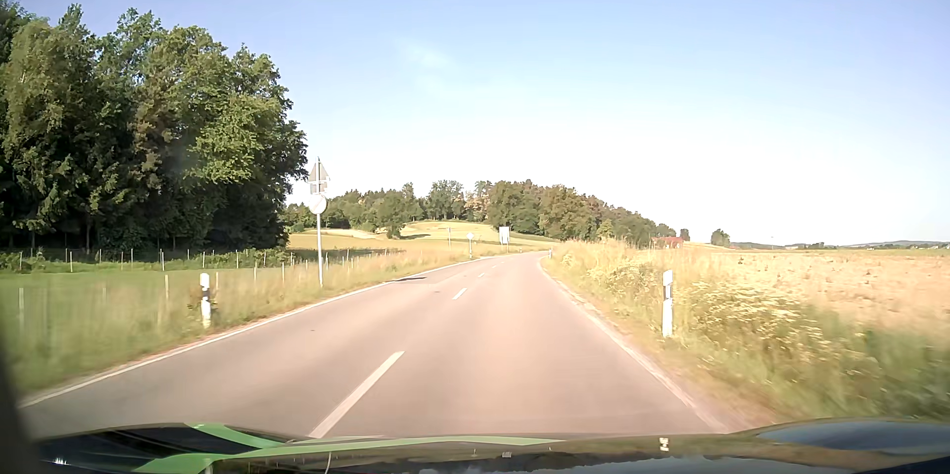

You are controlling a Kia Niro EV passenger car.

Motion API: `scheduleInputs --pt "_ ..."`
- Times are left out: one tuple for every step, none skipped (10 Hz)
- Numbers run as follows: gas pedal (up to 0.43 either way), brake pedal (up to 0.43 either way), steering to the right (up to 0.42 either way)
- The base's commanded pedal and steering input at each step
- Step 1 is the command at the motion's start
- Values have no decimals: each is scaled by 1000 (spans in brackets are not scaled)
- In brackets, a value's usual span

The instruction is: Follow the waypoints while adhering to traffic rules and regulations

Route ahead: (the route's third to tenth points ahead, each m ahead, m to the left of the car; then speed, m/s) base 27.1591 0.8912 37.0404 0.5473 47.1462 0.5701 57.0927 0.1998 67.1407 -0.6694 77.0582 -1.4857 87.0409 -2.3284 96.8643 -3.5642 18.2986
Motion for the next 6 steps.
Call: scheduleInputs --pt "268 0 -2" --pt "260 0 -2" --pt "260 0 -4" --pt "260 0 -6" --pt "240 0 -6" --pt "197 0 -2"
